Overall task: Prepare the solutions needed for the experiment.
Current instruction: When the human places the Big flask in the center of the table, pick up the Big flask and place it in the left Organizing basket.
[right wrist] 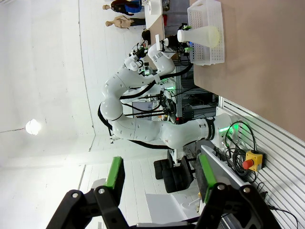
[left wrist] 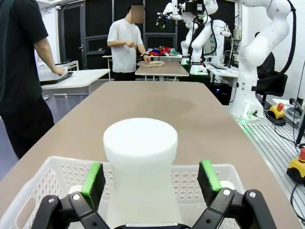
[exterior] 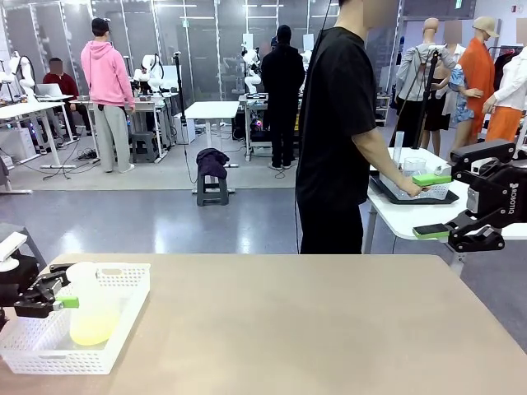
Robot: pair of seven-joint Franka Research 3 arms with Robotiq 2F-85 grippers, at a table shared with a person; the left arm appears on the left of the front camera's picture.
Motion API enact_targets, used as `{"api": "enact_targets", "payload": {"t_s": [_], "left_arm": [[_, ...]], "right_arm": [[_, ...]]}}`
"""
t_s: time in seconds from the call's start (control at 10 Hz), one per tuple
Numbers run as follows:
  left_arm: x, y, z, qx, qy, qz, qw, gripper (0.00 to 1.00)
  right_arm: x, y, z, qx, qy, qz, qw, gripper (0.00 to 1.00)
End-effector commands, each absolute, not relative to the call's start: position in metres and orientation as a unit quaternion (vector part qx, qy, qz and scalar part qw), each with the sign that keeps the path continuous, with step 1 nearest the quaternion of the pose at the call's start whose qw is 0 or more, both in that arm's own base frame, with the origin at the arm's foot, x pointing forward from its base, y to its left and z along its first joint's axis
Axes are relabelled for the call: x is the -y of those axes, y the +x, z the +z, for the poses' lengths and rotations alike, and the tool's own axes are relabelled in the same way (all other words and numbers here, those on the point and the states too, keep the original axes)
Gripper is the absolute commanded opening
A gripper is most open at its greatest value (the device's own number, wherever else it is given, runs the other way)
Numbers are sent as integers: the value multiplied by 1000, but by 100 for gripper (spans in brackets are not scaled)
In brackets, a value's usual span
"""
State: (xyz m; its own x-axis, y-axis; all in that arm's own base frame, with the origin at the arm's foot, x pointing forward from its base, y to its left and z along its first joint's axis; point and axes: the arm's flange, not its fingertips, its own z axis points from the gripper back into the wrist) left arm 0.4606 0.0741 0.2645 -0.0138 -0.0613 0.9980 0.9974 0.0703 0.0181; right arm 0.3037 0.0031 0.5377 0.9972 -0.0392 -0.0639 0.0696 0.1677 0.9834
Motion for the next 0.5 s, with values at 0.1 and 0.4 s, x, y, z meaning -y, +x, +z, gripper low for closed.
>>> {"api": "enact_targets", "payload": {"t_s": [0.1,0.4], "left_arm": [[-72,462,266,507,-463,-504,524,100],[-72,462,266,507,-463,-504,524,100]], "right_arm": [[-4,304,538,-5,650,-32,759,76],[-4,304,538,-5,650,-32,759,76]]}}
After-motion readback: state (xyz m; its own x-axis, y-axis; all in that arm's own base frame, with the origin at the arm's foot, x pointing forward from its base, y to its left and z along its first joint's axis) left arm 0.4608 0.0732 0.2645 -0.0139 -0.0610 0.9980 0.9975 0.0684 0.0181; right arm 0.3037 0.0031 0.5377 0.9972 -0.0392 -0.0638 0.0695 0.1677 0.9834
